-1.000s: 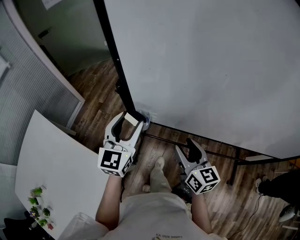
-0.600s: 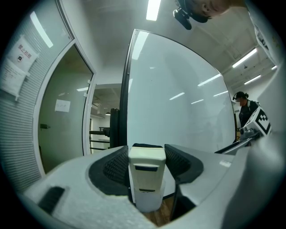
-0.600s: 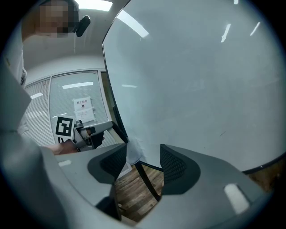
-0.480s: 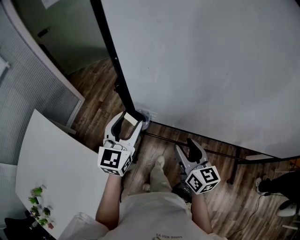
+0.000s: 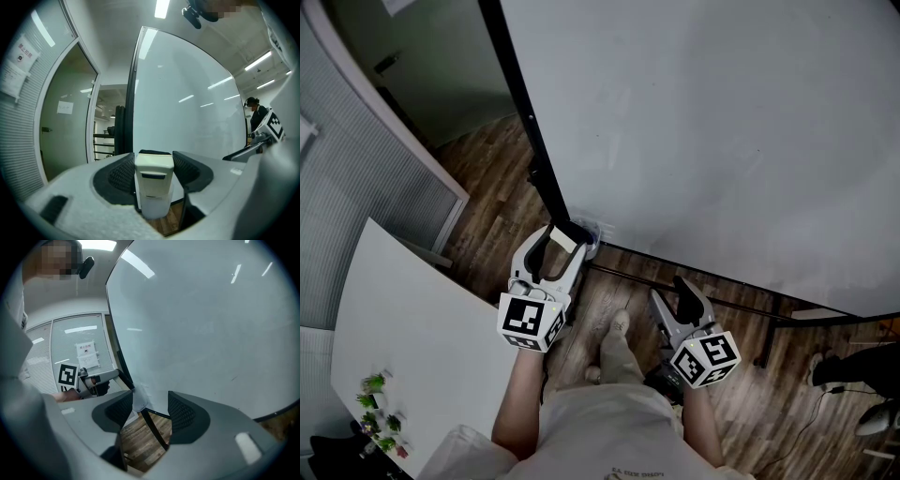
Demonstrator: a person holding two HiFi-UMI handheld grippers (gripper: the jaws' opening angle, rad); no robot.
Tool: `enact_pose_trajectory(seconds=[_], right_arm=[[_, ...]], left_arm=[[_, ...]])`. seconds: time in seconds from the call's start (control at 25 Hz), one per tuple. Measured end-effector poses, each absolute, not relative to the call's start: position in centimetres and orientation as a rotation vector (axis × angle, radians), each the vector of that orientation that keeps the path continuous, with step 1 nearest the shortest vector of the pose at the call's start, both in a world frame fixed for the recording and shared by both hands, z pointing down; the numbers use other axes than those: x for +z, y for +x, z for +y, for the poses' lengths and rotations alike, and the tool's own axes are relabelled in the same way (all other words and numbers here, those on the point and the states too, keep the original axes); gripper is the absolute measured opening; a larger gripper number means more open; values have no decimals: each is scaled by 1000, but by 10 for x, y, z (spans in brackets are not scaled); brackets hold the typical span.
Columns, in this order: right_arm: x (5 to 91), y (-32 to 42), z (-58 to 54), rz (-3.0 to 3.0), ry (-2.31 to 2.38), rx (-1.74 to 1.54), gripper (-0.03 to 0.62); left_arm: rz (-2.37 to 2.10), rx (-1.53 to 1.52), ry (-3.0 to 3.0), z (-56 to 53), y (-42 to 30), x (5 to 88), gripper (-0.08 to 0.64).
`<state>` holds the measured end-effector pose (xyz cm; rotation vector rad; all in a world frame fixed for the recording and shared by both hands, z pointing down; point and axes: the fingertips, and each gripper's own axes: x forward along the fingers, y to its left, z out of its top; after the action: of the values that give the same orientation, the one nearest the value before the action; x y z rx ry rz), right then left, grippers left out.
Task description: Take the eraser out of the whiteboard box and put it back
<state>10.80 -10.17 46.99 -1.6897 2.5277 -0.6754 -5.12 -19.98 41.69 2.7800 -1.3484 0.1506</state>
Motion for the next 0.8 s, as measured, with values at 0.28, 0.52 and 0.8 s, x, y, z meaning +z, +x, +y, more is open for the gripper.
enact_pose_trajectory(seconds=[0.28,0.52,0.8], right_arm=[[475,108,-108,2532,-1690,-689,238],[478,111,-111,2530,-1698,-701,238],[482,112,-112,2532,-1698,-716,237]], left_arm=[[-1333,177,2770,-206,-50,428,255],[-1325,197,2759,-210,-48,436,255],[-1319,224,2745,-212,-46,446,254]])
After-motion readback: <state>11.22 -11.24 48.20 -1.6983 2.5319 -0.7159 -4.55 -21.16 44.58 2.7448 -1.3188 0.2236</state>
